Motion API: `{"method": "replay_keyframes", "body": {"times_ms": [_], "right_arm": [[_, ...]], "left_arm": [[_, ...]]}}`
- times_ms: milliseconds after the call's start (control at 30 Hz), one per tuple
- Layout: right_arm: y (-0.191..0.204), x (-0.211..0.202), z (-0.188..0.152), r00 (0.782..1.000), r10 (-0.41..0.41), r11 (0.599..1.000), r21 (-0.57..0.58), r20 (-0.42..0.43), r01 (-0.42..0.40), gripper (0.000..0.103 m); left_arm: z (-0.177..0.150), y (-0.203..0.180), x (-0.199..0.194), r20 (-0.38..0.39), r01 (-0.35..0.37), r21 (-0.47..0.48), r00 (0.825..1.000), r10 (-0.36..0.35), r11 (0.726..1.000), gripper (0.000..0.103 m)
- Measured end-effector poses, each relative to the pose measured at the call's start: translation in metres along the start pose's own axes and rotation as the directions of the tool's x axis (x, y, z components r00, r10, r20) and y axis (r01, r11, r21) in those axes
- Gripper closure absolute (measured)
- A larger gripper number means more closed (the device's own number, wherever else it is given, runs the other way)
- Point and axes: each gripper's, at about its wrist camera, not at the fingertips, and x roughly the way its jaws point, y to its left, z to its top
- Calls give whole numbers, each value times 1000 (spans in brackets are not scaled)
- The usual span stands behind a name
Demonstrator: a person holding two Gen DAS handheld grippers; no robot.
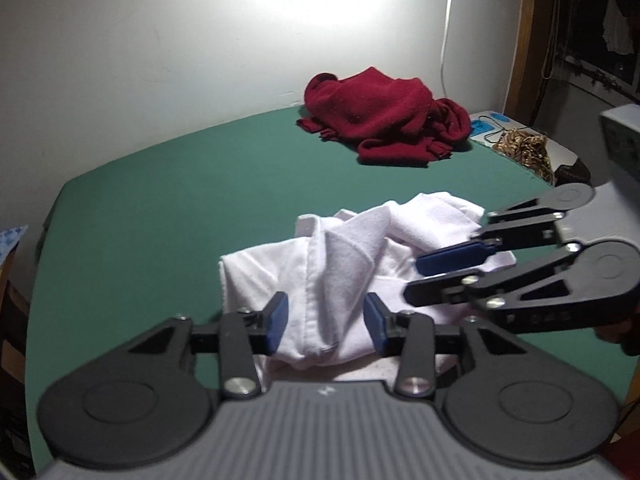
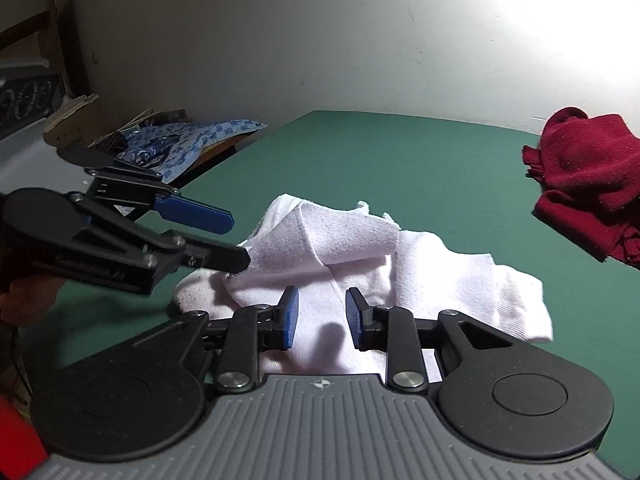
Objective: Fold clothes
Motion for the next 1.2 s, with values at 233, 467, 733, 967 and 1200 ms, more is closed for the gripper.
{"method": "replay_keyframes", "body": {"times_ms": [233, 467, 733, 967, 1200], "right_arm": [[2, 20, 15, 999, 23, 998, 50, 39, -25, 94], [4, 1, 16, 998, 14, 1000, 9, 64, -15, 83], [-61, -58, -11, 964, -257, 925, 309, 74, 222, 62], [-75, -41, -19, 986, -159, 898, 425, 58, 119, 76], [-66, -33, -10, 971, -236, 919, 336, 45, 208, 93]], "left_arm": [[-3, -1, 29, -55, 63, -9, 996, -63, 998, 77], [-12, 36, 30, -36, 30, -176, 999, -37, 984, 96], [-22, 39, 14, -22, 42, -216, 999, -48, 975, 96], [-18, 35, 13, -25, 112, -228, 992, -120, 967, 95], [-31, 40, 17, -67, 111, -283, 989, -135, 953, 101]]}}
